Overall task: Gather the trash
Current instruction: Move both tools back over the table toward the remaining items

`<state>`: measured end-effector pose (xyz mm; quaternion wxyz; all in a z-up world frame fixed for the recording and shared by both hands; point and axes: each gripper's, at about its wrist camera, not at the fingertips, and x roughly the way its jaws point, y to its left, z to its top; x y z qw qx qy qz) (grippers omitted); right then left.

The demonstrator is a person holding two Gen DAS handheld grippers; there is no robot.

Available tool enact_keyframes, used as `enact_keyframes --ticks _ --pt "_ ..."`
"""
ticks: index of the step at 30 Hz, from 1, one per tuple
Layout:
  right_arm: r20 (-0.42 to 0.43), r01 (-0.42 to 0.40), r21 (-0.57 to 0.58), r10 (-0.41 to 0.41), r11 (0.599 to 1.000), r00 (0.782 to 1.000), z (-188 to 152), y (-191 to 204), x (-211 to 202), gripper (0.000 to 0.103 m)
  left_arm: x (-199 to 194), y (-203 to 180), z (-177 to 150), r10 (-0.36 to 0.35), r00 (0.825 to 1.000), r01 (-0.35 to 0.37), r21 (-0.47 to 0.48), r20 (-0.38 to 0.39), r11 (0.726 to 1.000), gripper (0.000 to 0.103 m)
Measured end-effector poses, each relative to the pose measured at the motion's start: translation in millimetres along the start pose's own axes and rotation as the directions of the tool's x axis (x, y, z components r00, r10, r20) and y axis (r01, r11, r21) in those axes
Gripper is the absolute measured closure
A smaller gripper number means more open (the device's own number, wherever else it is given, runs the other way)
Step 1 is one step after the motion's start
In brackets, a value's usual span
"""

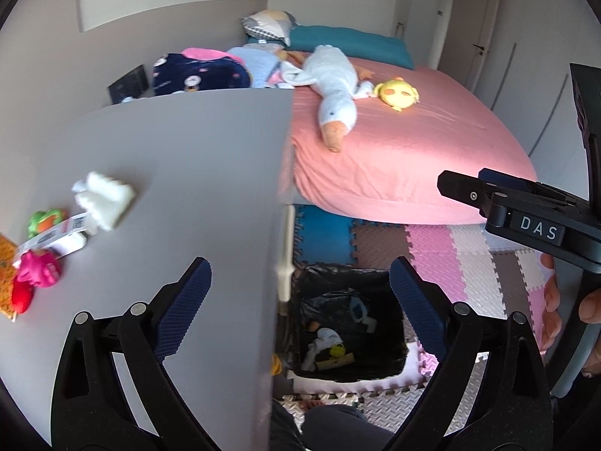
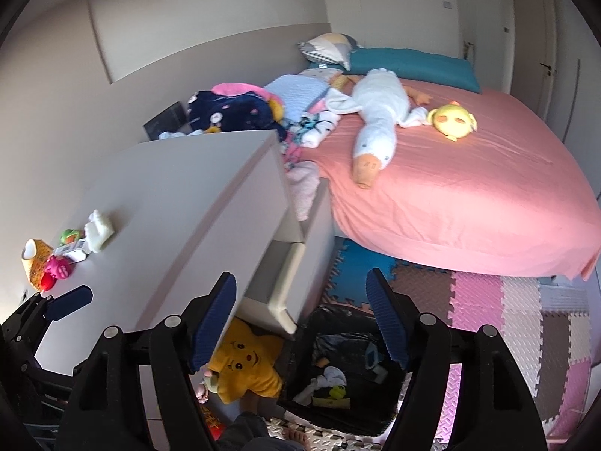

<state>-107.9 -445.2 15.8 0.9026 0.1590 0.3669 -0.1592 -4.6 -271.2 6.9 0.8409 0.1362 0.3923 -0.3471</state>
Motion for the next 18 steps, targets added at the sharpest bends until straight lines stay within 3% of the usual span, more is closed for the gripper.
enact_keyframes --ticks 8,18 --pt "-0.022 -0.058 -0.056 0.057 0.997 0.998 3 50 16 0.029 -15 54 -15 0.078 0.997 -0.077 -0.084 0.006 0.994 0.009" --pt "-0.057 -0.133 -0.147 0.126 0.98 0.99 1 116 33 0.029 -40 122 -39 0.18 0.984 -0.174 -0.201 0.01 0.964 0.009"
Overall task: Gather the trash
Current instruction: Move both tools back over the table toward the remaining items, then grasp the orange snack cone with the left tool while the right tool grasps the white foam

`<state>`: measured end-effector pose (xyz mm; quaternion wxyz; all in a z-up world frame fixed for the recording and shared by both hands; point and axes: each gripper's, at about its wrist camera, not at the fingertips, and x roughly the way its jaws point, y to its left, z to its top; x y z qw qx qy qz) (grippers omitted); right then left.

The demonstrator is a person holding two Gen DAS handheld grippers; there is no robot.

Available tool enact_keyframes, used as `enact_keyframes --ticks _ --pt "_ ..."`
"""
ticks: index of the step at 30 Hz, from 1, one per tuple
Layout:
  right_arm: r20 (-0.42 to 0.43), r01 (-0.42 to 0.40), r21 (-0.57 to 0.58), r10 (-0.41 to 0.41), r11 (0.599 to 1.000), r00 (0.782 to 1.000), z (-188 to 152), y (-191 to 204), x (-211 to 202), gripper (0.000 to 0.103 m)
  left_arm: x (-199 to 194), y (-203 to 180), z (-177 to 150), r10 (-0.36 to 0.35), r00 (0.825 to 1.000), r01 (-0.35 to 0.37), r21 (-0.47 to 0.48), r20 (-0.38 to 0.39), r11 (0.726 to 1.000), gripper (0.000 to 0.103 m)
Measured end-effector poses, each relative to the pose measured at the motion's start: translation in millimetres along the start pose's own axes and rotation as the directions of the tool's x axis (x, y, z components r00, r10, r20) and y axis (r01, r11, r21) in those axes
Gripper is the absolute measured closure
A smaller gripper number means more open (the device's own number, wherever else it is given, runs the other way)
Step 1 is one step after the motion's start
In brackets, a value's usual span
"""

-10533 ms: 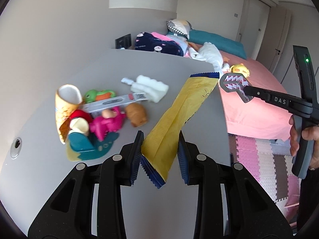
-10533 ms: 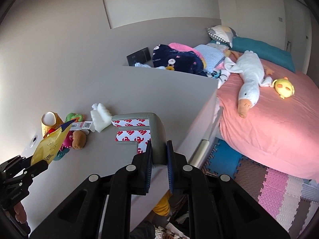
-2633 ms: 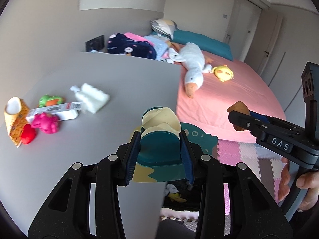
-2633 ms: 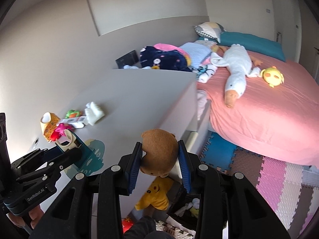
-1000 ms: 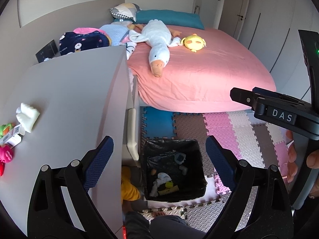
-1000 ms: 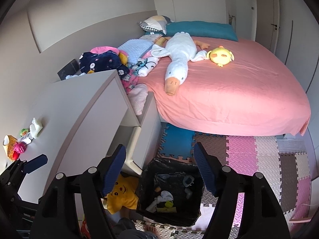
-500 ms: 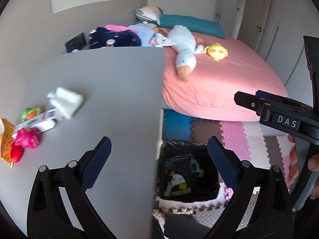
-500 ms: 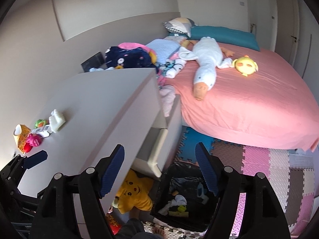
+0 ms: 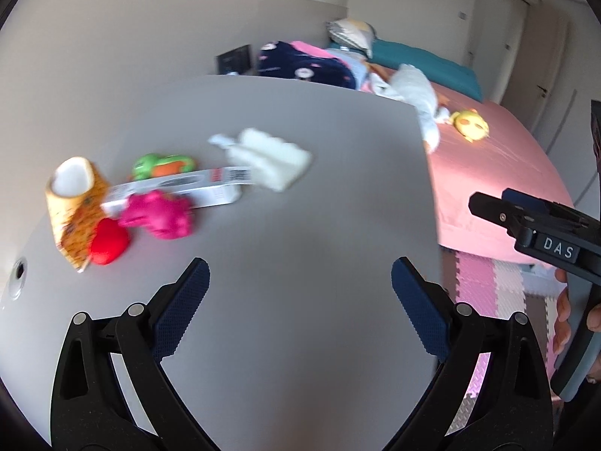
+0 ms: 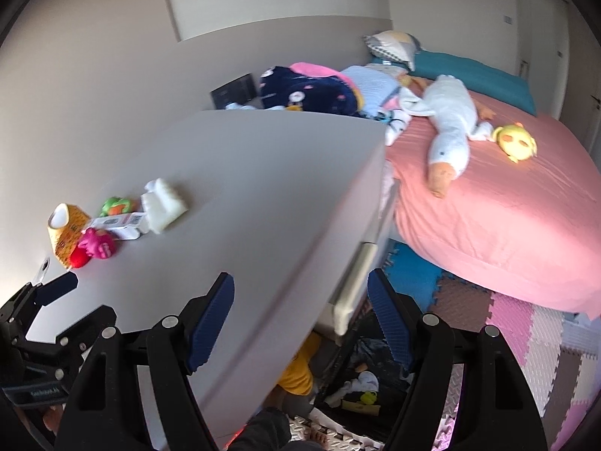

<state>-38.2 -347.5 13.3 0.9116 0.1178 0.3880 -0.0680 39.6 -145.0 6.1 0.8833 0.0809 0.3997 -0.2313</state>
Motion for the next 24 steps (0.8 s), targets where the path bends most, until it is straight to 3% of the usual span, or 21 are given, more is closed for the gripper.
enact_keyframes --ticks 10,24 --pt "-0.02 -0.059 -0.075 0.057 0.995 0.998 14 55 22 0.029 -14 63 -10 0.081 0.997 -0.079 -0.089 0.017 0.993 0.009" --pt "-0.048 -0.089 -0.153 0.082 0.984 0.995 37 106 60 0.026 -10 135 -10 0.127 0.992 -0.12 -0.215 0.019 0.969 0.009"
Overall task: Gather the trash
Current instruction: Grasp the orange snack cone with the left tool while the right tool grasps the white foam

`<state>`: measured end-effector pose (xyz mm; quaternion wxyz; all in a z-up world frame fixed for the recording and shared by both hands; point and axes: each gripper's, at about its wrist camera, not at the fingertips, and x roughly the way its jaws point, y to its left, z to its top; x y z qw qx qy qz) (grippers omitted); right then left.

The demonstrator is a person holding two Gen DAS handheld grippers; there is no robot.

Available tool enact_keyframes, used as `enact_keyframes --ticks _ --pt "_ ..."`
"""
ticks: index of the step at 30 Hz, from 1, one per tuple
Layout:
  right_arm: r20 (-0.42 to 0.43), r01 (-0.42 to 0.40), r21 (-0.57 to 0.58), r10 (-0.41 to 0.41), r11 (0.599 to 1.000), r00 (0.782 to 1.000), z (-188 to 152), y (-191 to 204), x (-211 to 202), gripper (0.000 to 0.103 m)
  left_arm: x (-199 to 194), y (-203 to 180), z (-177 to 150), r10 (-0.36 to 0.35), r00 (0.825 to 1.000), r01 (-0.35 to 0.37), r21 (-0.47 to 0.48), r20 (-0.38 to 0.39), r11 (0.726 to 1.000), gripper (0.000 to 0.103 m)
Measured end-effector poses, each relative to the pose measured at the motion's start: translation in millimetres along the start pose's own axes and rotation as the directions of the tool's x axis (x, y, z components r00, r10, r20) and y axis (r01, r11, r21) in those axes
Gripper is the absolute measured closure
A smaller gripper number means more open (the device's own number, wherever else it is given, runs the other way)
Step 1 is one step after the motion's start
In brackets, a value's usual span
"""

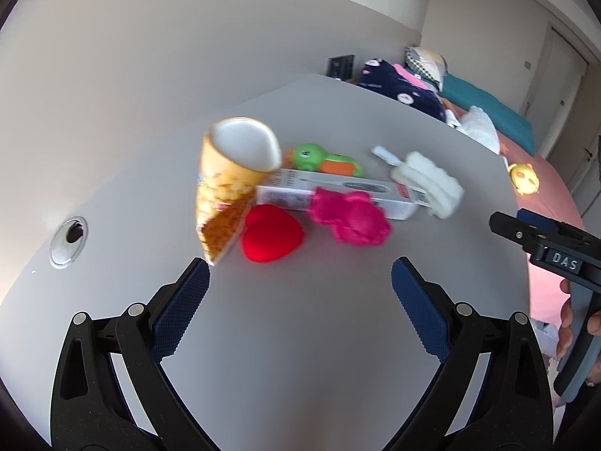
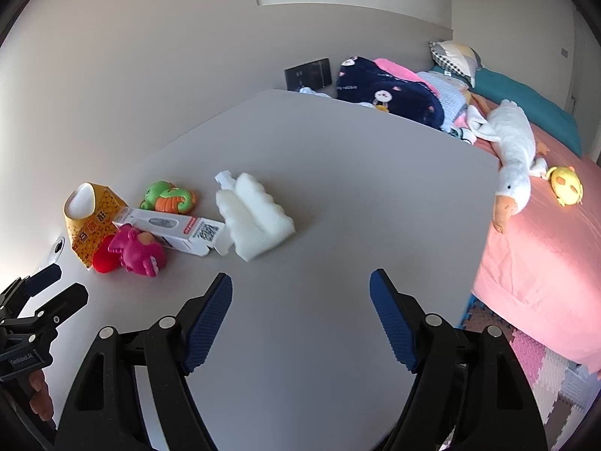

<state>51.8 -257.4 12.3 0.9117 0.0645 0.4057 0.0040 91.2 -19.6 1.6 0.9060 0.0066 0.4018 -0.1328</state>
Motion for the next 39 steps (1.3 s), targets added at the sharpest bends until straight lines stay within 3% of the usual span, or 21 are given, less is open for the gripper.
enact_keyframes --ticks 12,21,26,30,34,39 --pt "-0.011 -0.04 -0.051 0.04 0.998 0.999 34 24 32 0.026 28 42 22 0.027 1.0 -0.027 -0.043 -0.003 0.999 0.01" --pt "-0.047 -0.069 -0.065 0.066 0.996 0.997 53 33 61 0.026 47 49 33 0.015 1.0 -0.016 -0.018 -0.019 1.0 0.036" --pt "-0.085 -0.075 -0.074 0.069 0.994 0.994 53 37 79 0.026 53 52 35 -0.005 1.0 0.004 -0.023 -0.028 1.0 0.058" --pt "-0.118 -0.096 -0.056 0.089 0.994 0.989 49 35 88 0.042 55 54 37 -0.021 0.999 0.02 -0.029 -0.025 0.999 0.069" --pt "-0.127 -0.101 -0.055 0.093 0.993 0.988 47 34 90 0.052 57 58 37 -0.038 0.999 0.036 -0.051 -0.034 0.998 0.084" --pt "-0.108 -0.067 -0.087 0.057 0.994 0.993 43 38 83 0.07 47 60 38 -0.001 1.0 0.002 -0.058 0.02 0.998 0.088"
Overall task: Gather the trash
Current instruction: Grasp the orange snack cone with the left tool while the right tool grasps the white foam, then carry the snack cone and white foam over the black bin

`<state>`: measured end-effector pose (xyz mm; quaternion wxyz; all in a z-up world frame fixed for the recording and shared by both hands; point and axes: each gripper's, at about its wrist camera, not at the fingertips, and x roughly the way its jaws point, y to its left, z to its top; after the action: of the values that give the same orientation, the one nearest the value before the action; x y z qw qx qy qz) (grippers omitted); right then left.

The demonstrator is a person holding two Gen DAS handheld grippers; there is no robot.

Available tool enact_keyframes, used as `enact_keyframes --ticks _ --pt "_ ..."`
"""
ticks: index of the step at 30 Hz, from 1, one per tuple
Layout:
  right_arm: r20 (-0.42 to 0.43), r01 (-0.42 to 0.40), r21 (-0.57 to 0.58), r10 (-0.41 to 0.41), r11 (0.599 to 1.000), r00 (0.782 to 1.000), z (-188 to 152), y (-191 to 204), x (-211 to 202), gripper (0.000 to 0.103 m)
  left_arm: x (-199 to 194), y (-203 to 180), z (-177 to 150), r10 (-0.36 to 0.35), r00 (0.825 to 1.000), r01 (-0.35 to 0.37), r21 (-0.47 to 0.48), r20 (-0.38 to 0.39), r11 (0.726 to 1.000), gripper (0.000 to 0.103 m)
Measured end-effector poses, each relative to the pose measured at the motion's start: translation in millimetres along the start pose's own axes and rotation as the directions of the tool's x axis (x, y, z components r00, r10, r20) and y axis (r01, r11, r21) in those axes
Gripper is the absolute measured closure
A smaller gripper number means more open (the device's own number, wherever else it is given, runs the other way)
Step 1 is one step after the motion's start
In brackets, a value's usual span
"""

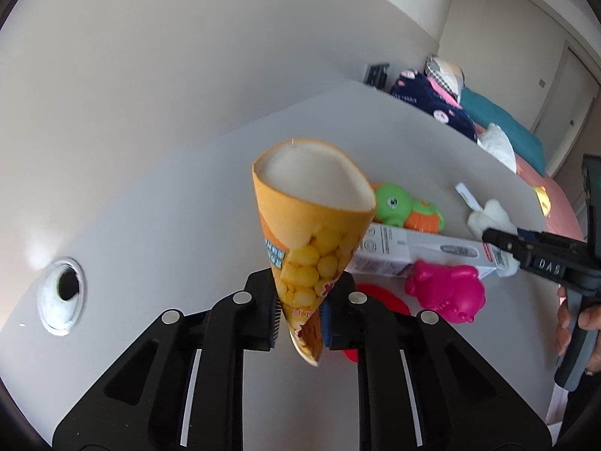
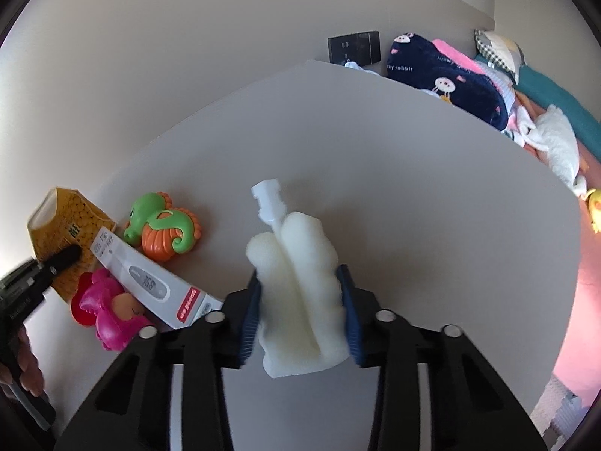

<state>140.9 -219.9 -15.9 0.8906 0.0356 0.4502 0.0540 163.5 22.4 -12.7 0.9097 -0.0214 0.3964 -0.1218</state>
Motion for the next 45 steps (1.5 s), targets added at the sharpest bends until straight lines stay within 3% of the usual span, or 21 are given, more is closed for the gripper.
enact_keyframes --ticks 11,15,29,45 --pt "0.053 -0.02 0.013 0.019 1.0 0.998 -9 -8 -28 0.074 -18 -13 4 0.059 0.996 -0.061 0.034 0.07 0.998 0.089" --pt "0.065 -0.02 0.028 0.018 0.999 0.998 -13 -15 -39 0.074 -28 -16 2 0.05 0.995 -0.053 0.029 0.086 0.998 0.089" --pt "0.109 -0.012 0.06 0.006 0.998 0.994 -42 -35 -93 0.074 -69 -58 -7 -0.023 0.992 0.015 0.066 0.125 0.998 0.089" --pt "0.154 0.006 0.116 -0.024 0.993 0.988 -92 -69 -154 0.073 -94 -145 -34 -0.145 0.984 0.126 0.174 0.101 0.977 0.089"
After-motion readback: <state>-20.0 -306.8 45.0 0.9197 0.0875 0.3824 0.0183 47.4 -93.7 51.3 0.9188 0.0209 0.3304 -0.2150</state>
